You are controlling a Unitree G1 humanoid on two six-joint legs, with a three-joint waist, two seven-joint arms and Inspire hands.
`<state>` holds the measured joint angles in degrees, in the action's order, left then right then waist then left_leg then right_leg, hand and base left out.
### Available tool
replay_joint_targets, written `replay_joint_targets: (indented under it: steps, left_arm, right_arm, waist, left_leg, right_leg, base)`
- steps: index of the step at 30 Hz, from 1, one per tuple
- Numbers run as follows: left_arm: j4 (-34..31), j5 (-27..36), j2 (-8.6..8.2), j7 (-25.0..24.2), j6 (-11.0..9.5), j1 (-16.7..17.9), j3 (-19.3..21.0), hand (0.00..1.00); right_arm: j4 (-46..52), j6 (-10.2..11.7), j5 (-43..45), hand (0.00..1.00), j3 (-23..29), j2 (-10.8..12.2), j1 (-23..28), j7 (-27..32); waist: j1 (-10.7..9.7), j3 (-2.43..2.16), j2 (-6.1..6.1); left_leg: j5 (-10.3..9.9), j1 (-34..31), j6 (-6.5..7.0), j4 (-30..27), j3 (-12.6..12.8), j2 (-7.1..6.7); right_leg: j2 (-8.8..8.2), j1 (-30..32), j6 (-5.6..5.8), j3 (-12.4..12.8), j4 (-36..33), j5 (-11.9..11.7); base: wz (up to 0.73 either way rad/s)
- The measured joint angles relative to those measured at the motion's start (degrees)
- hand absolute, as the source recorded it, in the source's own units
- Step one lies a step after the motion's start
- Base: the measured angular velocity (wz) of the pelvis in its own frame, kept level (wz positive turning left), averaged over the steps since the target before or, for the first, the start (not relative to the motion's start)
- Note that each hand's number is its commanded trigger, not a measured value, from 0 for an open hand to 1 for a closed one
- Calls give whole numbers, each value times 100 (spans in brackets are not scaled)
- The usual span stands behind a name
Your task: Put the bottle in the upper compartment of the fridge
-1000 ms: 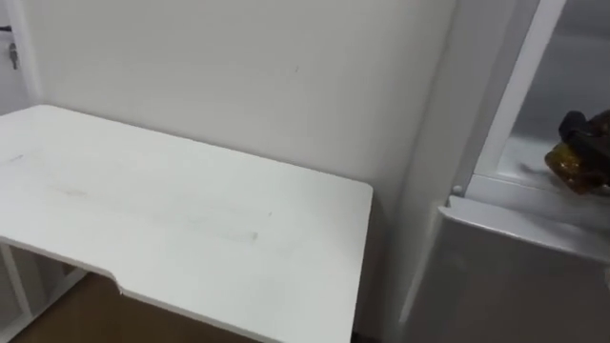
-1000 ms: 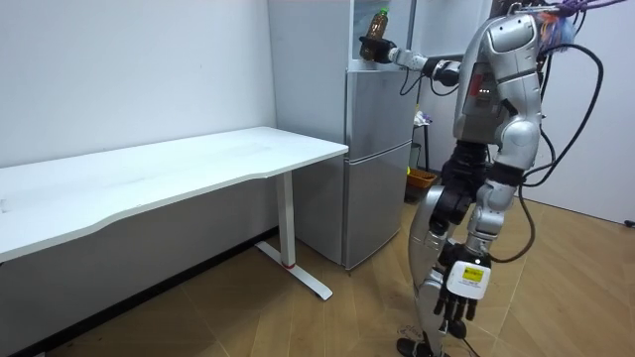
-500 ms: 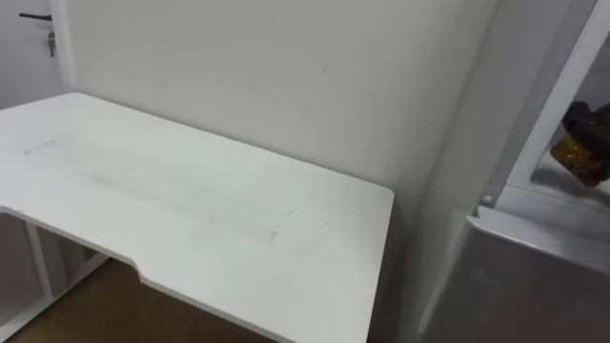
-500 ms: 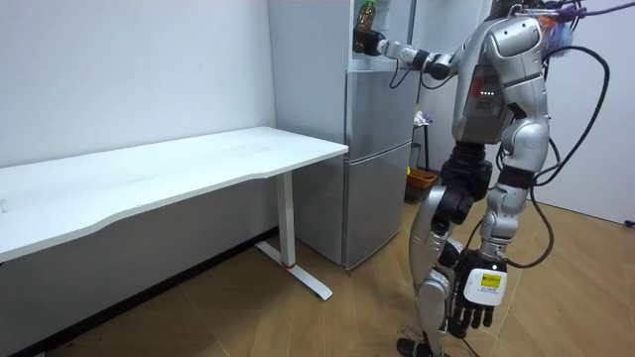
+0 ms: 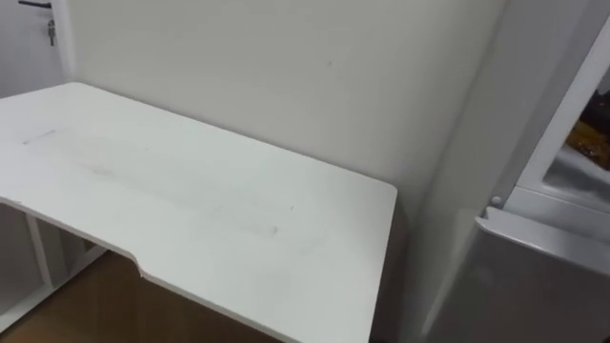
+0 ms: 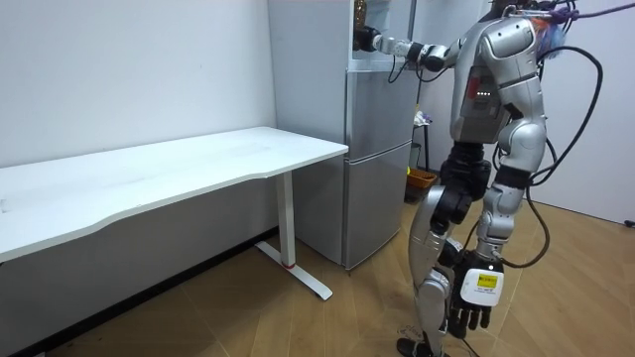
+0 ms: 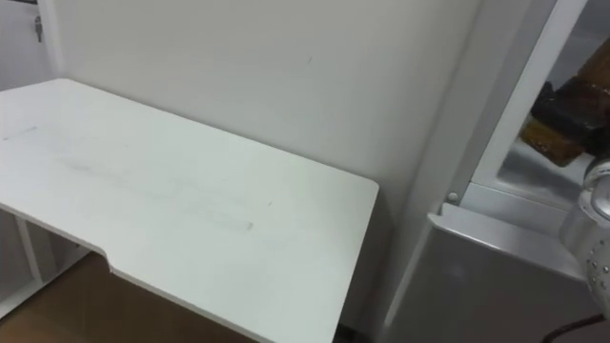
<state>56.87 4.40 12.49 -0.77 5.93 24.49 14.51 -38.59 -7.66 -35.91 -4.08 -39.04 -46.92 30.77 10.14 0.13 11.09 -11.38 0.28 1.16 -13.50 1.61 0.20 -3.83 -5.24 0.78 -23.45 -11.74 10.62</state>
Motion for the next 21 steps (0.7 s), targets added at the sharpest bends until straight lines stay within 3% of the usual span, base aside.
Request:
replay_joint_targets:
  steps: [6,10,17,19,20,21]
  left_arm:
    - [54,-1,139,-63,86,-18,-8,0]
    - [53,0,217,1,114,-19,-13,0]
    - [46,50,272,40,125,-34,-133,0]
    - [22,54,273,56,131,-37,-147,0]
    - [6,54,273,66,136,-46,-147,0]
    - [-8,53,274,74,136,-66,-147,0]
  right_arm:
    - [-689,-21,60,100,-419,-79,-63,-254]
    - [-1086,-13,137,100,-679,-114,-337,-355]
    - [-1103,9,464,100,-753,-117,-346,-332]
    - [-1103,19,486,18,-820,-118,-349,-294]
    - [-1104,26,487,0,-820,-122,-350,-290]
    - [-1131,62,489,0,-829,-124,-350,-281]
  waist:
    - [137,29,84]
    - [140,33,90]
    - [156,44,72]
    - [181,40,79]
    - [181,40,88]
    - [203,47,92]
  left_leg:
    - [-5,-18,-18,-16,-3,14]
    - [-1,-109,-25,-68,-22,-3]
    - [-6,-206,-55,-138,-45,32]
    - [8,-248,-78,-130,-26,57]
    - [12,-269,-85,-134,-26,63]
    - [17,-285,-94,-136,-22,79]
  right_leg:
    - [14,-30,-2,-5,3,-1]
    - [28,26,-27,-20,7,-16]
    - [77,72,-53,-28,16,-32]
    - [98,133,-70,-8,15,-42]
    - [104,151,-75,-8,16,-46]
    - [119,165,-99,-9,23,-61]
  base:
    - [0]
    - [0]
    - [0]
    - [-6]
    - [-4]
    - [-3]
